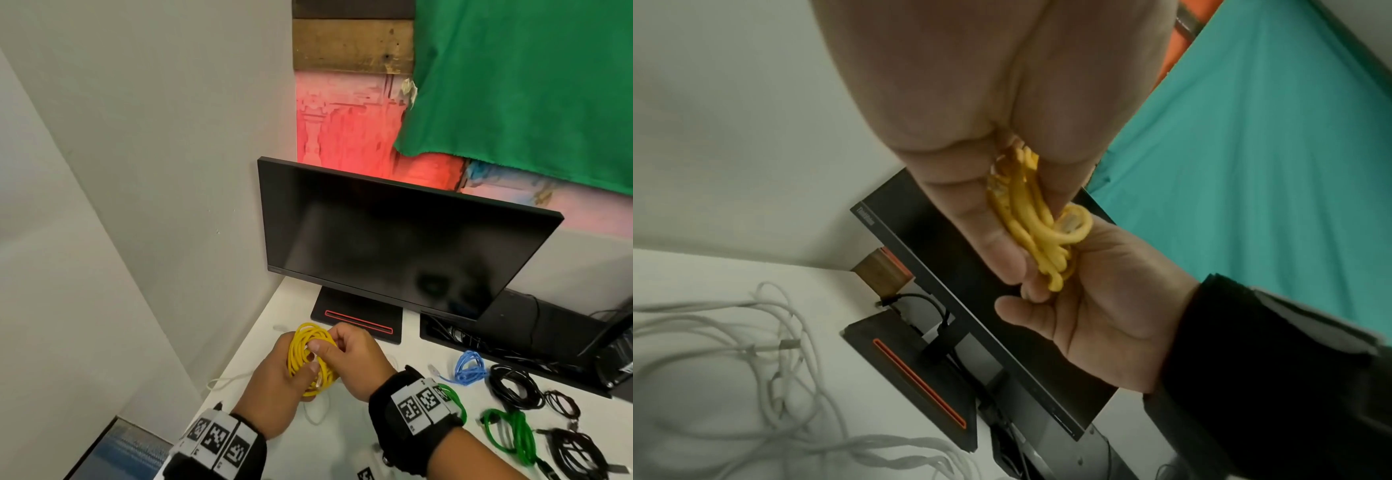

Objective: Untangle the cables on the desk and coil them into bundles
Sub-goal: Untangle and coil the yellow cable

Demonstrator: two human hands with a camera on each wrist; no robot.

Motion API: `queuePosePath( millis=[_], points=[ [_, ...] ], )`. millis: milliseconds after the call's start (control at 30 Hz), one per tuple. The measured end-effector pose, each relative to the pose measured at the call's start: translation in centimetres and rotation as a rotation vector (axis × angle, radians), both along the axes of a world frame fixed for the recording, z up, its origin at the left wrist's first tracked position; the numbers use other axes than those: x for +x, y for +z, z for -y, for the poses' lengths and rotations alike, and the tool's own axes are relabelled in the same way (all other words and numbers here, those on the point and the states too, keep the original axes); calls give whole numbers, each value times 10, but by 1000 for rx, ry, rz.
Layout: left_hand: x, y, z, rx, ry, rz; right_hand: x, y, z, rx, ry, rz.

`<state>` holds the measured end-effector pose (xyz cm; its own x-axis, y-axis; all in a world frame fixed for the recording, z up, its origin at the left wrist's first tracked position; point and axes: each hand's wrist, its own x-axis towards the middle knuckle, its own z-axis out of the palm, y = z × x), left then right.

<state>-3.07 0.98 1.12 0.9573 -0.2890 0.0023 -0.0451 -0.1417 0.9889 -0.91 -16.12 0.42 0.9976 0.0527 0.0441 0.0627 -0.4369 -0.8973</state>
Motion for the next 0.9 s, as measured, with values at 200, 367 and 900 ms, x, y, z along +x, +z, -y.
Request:
queuePosePath(
  millis=[200,367,900],
  points=[
    [6,7,-2,7,-39,60,1,2,-3,-51,-84,76],
    [8,0,-2,47,-8,8,1,-1,-3,32,-9,-37],
    [10,1,11,22,52,-490,-6,-5,-6,-193,11,122]
  ],
)
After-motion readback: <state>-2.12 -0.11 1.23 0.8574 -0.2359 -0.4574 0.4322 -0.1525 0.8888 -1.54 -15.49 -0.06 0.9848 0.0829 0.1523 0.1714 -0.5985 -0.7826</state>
